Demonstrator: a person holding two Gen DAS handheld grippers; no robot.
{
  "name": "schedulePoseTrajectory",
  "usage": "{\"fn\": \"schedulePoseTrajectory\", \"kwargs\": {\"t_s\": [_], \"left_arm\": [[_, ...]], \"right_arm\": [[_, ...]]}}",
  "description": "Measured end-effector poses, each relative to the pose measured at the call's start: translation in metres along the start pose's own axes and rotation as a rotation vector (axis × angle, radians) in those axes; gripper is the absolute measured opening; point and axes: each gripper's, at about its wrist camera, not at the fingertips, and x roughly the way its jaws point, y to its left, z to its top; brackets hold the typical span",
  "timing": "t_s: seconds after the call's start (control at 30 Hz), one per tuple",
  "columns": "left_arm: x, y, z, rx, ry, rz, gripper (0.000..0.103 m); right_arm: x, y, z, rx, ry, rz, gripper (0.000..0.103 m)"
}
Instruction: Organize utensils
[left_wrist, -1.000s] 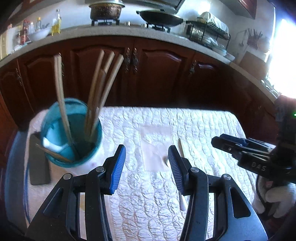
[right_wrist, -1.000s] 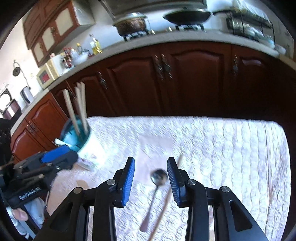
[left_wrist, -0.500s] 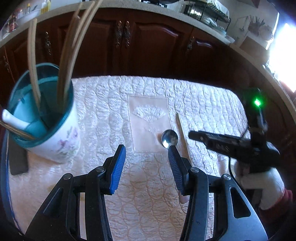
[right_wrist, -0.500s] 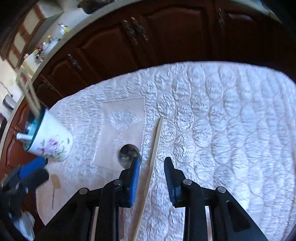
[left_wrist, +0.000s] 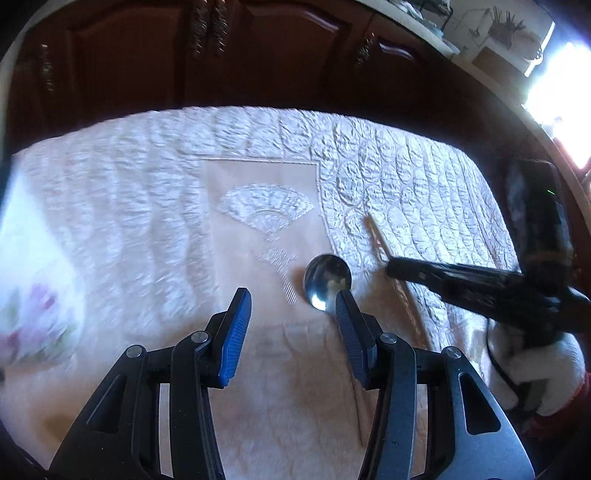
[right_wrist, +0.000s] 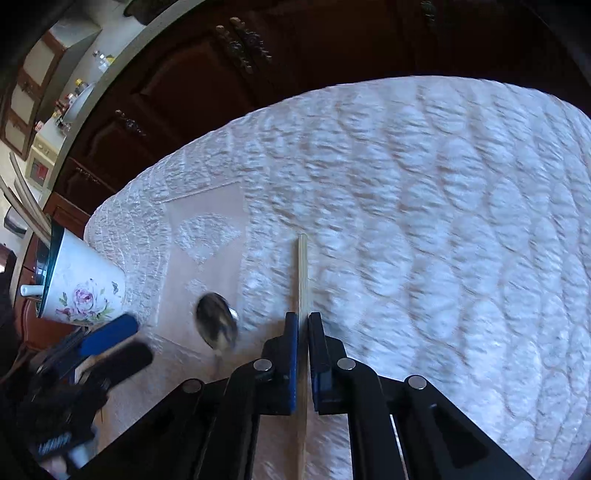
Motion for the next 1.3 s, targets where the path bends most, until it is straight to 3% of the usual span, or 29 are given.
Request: {"fn": "schedulePoseTrajectory", "kwargs": {"t_s": [0.23,0.4,0.57,0.67,0.9,1.17,1.3], "left_arm": [[0.036,-0.01,0.017,0.086,0.059,-0.045,0.044],[0.046,-0.023,0.022,0.168,0.077,-0.04,0.017],[0.044,-0.024,0.022,0.177,0.074,-0.034,0.009],[0.036,-0.023,0.019,0.158,0.068,-0.037,0.004],[-0.003,-0.009,0.005,0.103,0.017,-0.027,0.002],[-0.073,-0.009,-0.004,0.116,-0.112,0.004,0.001],[-0.089,-0.004,-0.01,0.113,-0.127,0.019,0.001]], "right_arm": [[-0.009,-0.022,0.003,0.024,0.015,0.037,0.006],[-0.002,-0.019,0.016,0.01,0.023,0.045,0.013],[0.007,-0.01,0.027,-0.029,0.025,0.021,0.013],[0.007,-0.005,0.028,-0.049,0.02,0.008,0.005],[-0.038,0.018,0.019,-0.109,-0.064,0.031,0.005],[-0.103,0.051,0.013,-0.19,-0.172,0.06,0.005],[-0.118,0.068,0.009,-0.22,-0.194,0.049,0.005]]}}
